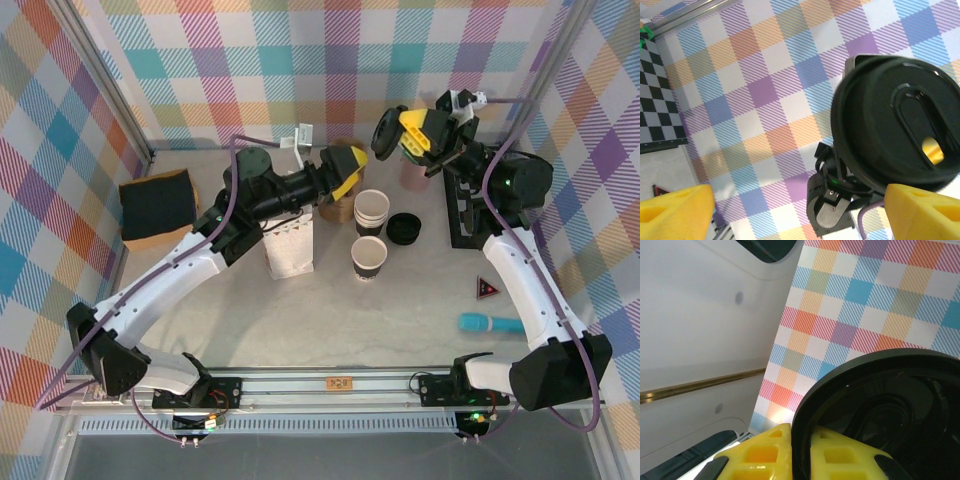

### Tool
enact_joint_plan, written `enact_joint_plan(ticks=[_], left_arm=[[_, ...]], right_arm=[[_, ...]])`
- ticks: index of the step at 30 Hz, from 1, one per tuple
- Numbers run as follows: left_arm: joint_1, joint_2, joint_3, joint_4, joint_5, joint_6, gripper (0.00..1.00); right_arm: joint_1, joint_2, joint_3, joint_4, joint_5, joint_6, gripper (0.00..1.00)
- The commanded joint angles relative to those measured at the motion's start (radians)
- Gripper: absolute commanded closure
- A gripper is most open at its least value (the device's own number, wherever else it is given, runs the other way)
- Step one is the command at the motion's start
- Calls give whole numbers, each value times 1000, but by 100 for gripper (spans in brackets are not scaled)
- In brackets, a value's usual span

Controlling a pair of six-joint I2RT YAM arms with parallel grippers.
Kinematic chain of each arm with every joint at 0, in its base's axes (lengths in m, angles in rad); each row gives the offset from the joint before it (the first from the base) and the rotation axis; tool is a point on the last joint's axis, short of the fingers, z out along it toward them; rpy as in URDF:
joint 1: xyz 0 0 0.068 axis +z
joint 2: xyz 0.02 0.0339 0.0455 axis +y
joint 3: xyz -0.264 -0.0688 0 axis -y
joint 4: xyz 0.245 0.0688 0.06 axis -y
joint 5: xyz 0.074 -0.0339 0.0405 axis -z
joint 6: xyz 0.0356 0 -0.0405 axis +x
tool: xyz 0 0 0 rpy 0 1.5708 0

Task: Pack the takeout coffee

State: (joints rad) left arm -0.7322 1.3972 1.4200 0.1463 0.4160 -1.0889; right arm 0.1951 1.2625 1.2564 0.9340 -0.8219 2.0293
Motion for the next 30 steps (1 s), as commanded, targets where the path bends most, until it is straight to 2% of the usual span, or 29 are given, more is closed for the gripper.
enact_joint_plan(ticks=[1,6,12,18,30], left_arm=[[7,21,35,179,21,-106,14],[7,76,40,344,31,-230,19],[8,81,80,332,29,-232,24],[8,105,68,426,16,-306,28],[8,123,77,439,3,-332,28]], right_arm=[[-5,5,5,124,50,51,85],[13,28,-6,186,85,72,86],[16,66,-22,285,128,114,86],[29,108,-16,346,145,135,86],[46,133,-18,409,161,152,86]])
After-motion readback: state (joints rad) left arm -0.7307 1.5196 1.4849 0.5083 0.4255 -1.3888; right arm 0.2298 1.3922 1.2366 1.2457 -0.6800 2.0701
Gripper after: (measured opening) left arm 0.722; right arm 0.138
